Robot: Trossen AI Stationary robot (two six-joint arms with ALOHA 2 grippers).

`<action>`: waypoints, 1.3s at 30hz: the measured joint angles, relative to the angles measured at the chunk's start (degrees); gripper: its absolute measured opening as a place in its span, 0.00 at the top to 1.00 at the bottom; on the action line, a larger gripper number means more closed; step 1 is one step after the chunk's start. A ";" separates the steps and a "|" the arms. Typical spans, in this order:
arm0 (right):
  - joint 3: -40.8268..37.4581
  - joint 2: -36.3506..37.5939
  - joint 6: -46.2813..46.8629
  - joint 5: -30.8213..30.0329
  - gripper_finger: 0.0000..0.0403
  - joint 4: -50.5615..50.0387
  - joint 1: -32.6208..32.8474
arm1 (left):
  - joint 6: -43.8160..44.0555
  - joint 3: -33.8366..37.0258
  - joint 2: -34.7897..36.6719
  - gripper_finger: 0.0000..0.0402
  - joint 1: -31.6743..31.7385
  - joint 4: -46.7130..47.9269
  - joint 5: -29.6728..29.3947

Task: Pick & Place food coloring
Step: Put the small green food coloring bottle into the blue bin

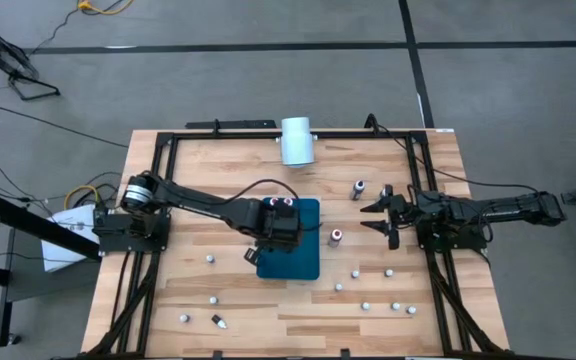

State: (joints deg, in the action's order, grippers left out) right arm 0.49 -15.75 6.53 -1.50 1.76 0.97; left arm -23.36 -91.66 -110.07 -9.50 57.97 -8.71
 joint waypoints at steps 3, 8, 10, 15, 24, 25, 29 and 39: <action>0.00 0.00 0.02 0.00 0.54 0.22 0.00 | 0.02 -0.02 -0.70 0.84 -0.02 0.45 0.89; 0.00 0.00 0.02 0.00 0.54 0.02 0.00 | 0.48 0.04 -1.59 0.84 -0.14 1.49 1.44; 0.00 0.00 0.02 0.00 0.54 0.02 0.00 | 0.72 0.03 -2.09 0.84 -0.19 1.61 2.00; 0.00 0.00 0.00 0.00 0.54 0.01 0.00 | 1.34 1.21 -2.63 0.84 -0.63 -0.07 2.38; 0.00 0.00 0.01 0.00 0.54 0.02 0.00 | 1.62 5.16 -2.81 0.84 -0.96 -3.55 2.08; 0.00 0.00 0.02 0.00 0.54 0.02 0.00 | 1.62 5.39 -2.78 0.84 -0.96 -3.90 2.03; 0.00 0.00 0.02 0.00 0.54 0.02 0.00 | 1.56 5.73 -2.78 0.84 -0.94 -4.56 1.97; -0.01 0.02 0.01 -0.02 0.54 0.02 0.00 | 1.58 5.75 -3.51 0.84 -0.85 -5.16 0.49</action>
State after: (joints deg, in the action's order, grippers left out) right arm 0.49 -15.73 6.54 -1.51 1.78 0.97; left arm -21.78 -85.91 -113.58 -10.35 52.81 -8.22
